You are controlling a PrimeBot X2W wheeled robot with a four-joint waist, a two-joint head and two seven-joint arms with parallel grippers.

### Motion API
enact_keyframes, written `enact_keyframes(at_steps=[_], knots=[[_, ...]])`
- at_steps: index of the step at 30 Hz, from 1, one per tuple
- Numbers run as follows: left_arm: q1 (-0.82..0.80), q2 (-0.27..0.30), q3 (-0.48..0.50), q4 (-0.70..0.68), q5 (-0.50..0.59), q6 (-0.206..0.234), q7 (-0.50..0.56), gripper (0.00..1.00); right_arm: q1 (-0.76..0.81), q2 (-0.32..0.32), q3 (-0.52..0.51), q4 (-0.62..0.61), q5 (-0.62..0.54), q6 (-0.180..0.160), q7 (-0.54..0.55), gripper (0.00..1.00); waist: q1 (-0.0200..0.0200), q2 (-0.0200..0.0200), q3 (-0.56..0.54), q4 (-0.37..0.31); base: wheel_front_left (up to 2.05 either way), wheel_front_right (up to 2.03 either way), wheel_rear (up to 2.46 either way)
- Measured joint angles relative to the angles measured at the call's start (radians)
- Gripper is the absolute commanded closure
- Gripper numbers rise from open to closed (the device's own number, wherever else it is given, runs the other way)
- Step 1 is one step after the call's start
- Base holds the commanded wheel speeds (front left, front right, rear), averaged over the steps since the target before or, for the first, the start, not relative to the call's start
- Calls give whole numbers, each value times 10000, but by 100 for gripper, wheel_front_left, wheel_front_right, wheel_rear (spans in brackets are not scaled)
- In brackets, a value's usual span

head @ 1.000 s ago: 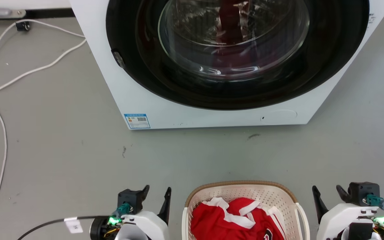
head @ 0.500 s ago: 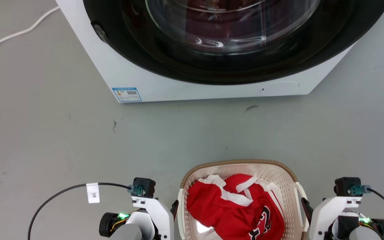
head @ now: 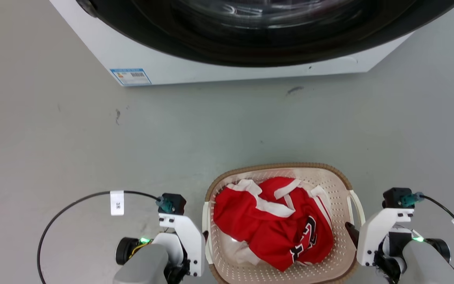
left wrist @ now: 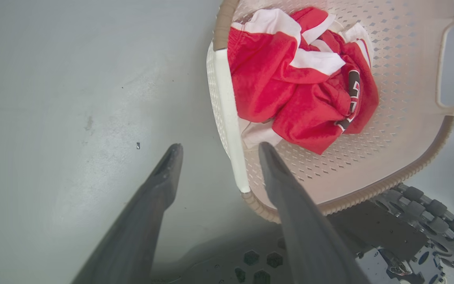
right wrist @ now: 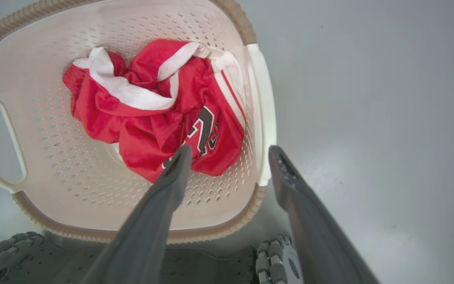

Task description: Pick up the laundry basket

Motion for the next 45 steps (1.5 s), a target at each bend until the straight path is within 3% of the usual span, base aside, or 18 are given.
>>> enact_keyframes(at_steps=[12,30,31,32,33,34,35,45], knots=[[-1471,-15,-543,754,-581,650,309,0,-1807,-44,663,1804,581,0,-537,0,1,0,1544,-199,0,0,0],[-2752,-25,-1126,1315,-934,920,583,0,-2803,357,1269,2817,1452,-2,-803,0,0,0,3178,-437,0,0,0],[-2781,-21,-1135,1338,-945,922,596,0,-2806,389,1287,2828,1542,-2,-802,6,0,0,3225,-449,0,0,0],[-2805,-19,-1147,1365,-978,930,596,51,-2808,430,1300,2842,1649,-2,-802,46,1,0,3269,-465,0,0,0],[-2819,-10,-1151,1392,-1030,936,606,100,-2809,453,1344,2859,1712,-2,-773,66,0,0,3304,-481,0,0,0],[-2828,-2,-1147,1413,-1066,918,610,100,-2809,477,1373,2867,1804,-2,-696,94,0,0,3335,-494,0,0,0],[-2839,-2,-1149,1429,-1129,911,671,100,-2809,504,1375,2878,1944,-2,-692,100,0,0,3362,-505,0,0,0],[-2884,46,-1296,1532,-1413,853,700,100,-2767,579,1728,2959,2571,-2,-616,100,0,0,3297,-515,0,0,0]])
